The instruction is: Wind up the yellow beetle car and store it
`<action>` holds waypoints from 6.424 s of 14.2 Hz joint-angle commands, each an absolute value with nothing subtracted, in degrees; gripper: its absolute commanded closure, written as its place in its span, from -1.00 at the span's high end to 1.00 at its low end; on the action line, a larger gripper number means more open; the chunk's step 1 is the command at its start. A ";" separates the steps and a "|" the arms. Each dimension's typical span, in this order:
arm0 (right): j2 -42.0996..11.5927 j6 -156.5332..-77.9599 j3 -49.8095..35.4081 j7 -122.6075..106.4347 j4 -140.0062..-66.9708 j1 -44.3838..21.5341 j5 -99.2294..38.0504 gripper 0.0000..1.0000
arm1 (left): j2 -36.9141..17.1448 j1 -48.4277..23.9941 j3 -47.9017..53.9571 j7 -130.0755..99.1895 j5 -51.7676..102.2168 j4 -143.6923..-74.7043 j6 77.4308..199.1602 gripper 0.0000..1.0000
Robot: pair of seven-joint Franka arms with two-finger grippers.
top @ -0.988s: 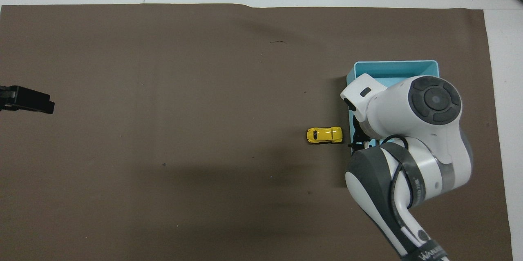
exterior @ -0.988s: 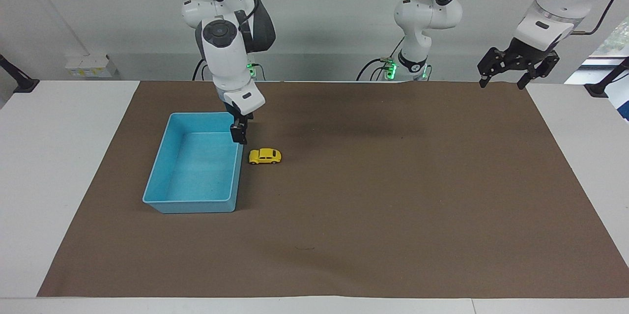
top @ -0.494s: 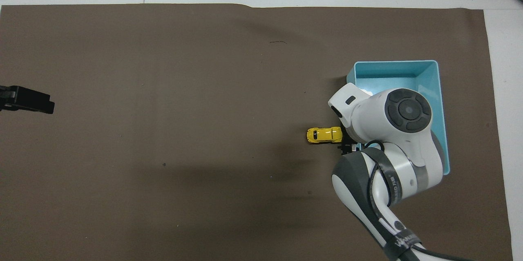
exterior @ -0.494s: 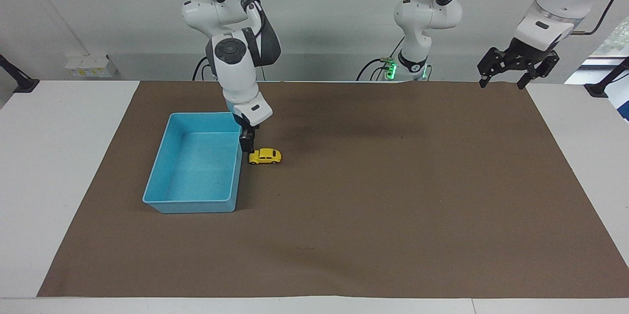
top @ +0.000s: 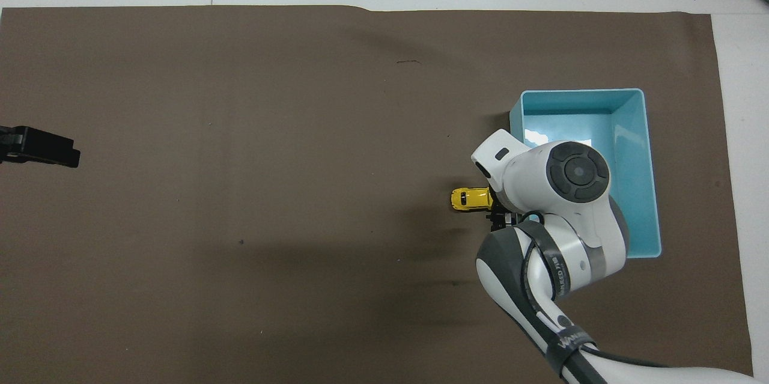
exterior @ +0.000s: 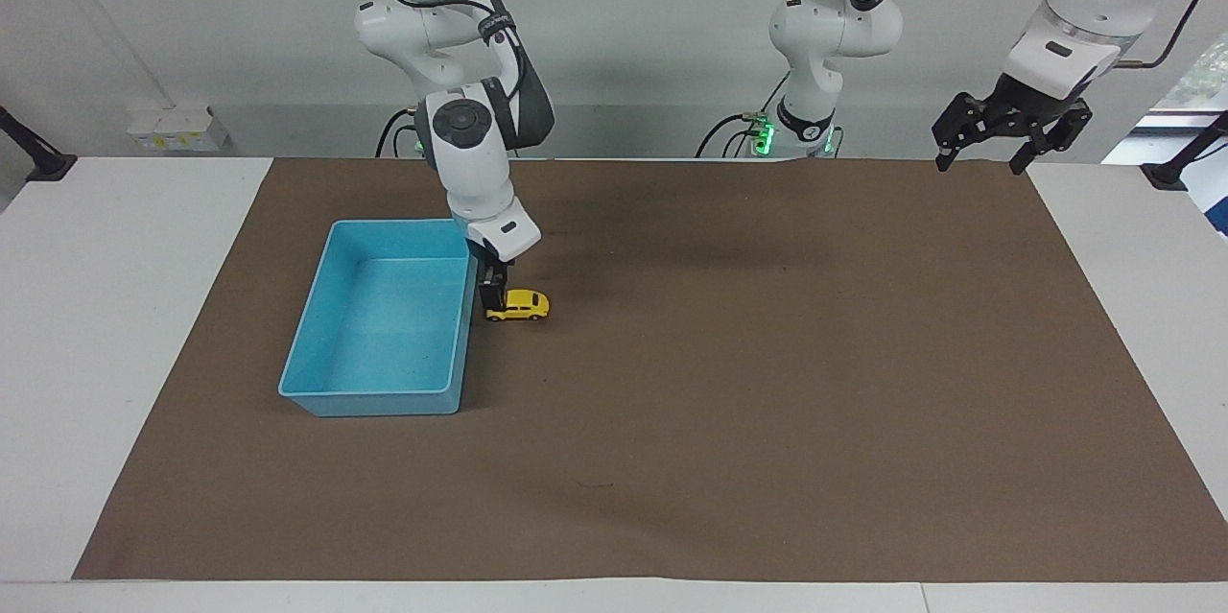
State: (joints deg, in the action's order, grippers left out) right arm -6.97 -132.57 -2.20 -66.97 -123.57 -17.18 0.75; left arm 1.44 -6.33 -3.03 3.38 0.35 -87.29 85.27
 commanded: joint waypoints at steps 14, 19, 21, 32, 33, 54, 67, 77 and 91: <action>-10.55 -137.90 -1.93 -66.53 -124.80 -18.89 0.53 0.00 | 1.32 -6.06 -2.72 2.72 -0.44 -86.57 84.11 1.00; -10.72 -137.55 -1.93 -66.53 -124.28 -19.51 0.61 -0.81 | 1.32 -6.06 -2.72 2.72 -0.44 -86.57 84.11 1.00; -10.81 -136.76 -2.02 -66.10 -122.71 -19.69 0.53 -0.85 | 1.32 -6.06 -2.72 2.72 -0.44 -86.57 84.11 1.00; -7.83 -121.41 -1.50 -62.05 -112.16 -19.70 0.53 -0.94 | 1.32 -6.06 -2.72 2.72 -0.44 -86.57 84.11 1.00; -7.04 -119.11 -1.41 -62.40 -111.02 -18.64 0.53 -0.94 | 1.32 -6.06 -2.72 2.72 -0.44 -86.57 84.11 1.00; -2.10 -120.49 -1.23 -89.12 -120.40 -0.36 1.05 -0.94 | 1.32 -6.06 -2.72 2.72 -0.44 -86.57 84.11 1.00; -5.01 -133.42 -1.23 -92.55 -127.62 -0.61 1.67 -0.92 | 1.32 -6.06 -2.72 2.72 -0.44 -86.57 84.02 1.00; -5.72 -128.69 -1.23 -88.77 -121.48 -0.79 0.53 1.00 | 1.32 -6.06 -2.72 2.72 -0.44 -86.57 84.11 1.00; -0.53 -103.98 -0.70 -55.58 -100.72 2.64 -1.05 1.00 | 1.32 -6.06 -2.72 2.72 -0.44 -86.57 84.11 1.00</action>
State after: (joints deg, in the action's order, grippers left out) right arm -1.75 -105.52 -0.29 -61.90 -100.66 1.76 0.07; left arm 1.44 -6.33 -3.03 3.35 0.35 -87.29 85.15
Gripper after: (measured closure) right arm 0.000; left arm 0.000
